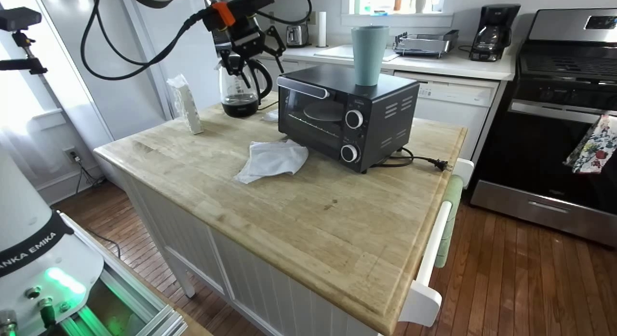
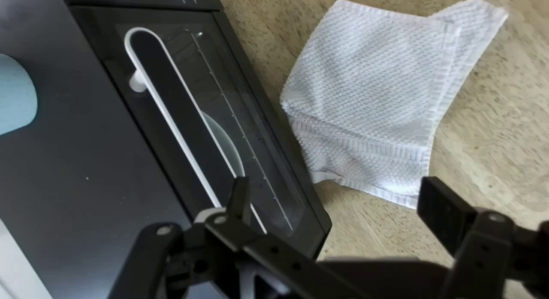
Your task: Open the toaster oven door
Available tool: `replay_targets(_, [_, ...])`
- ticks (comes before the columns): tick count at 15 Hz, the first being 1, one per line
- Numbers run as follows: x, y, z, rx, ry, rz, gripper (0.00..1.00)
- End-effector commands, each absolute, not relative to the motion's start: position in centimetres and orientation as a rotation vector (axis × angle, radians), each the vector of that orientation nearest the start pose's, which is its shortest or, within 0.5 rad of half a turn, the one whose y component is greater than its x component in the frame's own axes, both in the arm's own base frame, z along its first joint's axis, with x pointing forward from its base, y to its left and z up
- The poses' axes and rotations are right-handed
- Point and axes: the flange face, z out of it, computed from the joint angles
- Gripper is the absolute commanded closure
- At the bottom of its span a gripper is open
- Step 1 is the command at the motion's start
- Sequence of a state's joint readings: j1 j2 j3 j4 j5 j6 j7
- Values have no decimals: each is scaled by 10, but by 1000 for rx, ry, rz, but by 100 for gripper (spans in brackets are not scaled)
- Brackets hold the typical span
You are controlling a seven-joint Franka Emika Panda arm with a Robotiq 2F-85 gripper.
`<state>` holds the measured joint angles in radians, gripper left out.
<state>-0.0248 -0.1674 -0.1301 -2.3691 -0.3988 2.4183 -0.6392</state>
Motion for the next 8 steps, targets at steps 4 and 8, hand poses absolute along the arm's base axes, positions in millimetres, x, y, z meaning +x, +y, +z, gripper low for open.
replay_targets(4, [510,-110,389,-3191,-1499,-257,0])
replay_targets(8, [516,-110,383,-3169,-1607,-302,0])
